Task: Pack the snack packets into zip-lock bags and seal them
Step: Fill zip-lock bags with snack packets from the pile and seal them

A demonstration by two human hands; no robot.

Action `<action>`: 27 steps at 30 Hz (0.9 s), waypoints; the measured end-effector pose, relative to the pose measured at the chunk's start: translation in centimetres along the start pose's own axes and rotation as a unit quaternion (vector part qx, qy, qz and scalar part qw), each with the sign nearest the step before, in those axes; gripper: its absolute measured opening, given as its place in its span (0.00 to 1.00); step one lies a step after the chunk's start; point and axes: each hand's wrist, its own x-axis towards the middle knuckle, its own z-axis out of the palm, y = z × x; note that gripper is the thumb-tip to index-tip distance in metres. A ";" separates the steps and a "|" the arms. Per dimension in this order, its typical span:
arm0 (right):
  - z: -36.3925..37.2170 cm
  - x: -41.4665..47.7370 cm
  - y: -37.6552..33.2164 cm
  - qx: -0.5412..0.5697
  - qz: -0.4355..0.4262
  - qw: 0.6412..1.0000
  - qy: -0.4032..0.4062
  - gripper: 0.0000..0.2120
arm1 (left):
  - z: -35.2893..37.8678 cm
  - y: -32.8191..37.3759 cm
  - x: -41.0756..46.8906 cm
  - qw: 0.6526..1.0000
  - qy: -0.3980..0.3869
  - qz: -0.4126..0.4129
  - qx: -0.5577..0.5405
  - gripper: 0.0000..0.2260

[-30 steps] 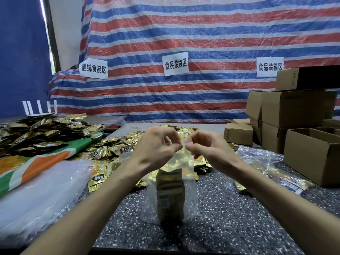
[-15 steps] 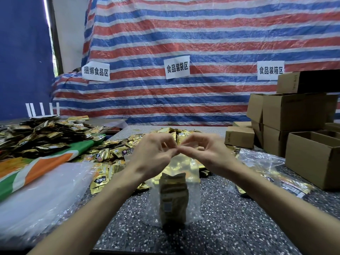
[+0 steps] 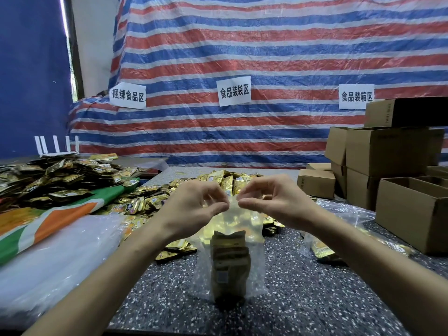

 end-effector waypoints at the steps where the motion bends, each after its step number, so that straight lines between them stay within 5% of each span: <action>1: 0.0 0.0 -0.1 -0.015 0.002 1.000 -0.003 0.03 | 0.1 0.1 0.0 1.000 0.008 0.002 0.008 0.01; 9: 0.6 0.0 -1.2 -0.213 -0.014 0.977 -0.012 0.06 | 0.6 0.2 -0.2 0.999 0.046 -0.010 0.024 0.03; 15: 1.1 -0.3 -1.9 -0.226 -0.013 0.974 -0.013 0.01 | -0.4 -0.9 -1.0 0.998 0.036 -0.044 -0.003 0.02; 27: 1.0 0.0 -3.2 -0.267 0.012 0.963 -0.017 0.08 | -1.2 -1.7 -1.7 0.998 0.042 -0.040 -0.029 0.02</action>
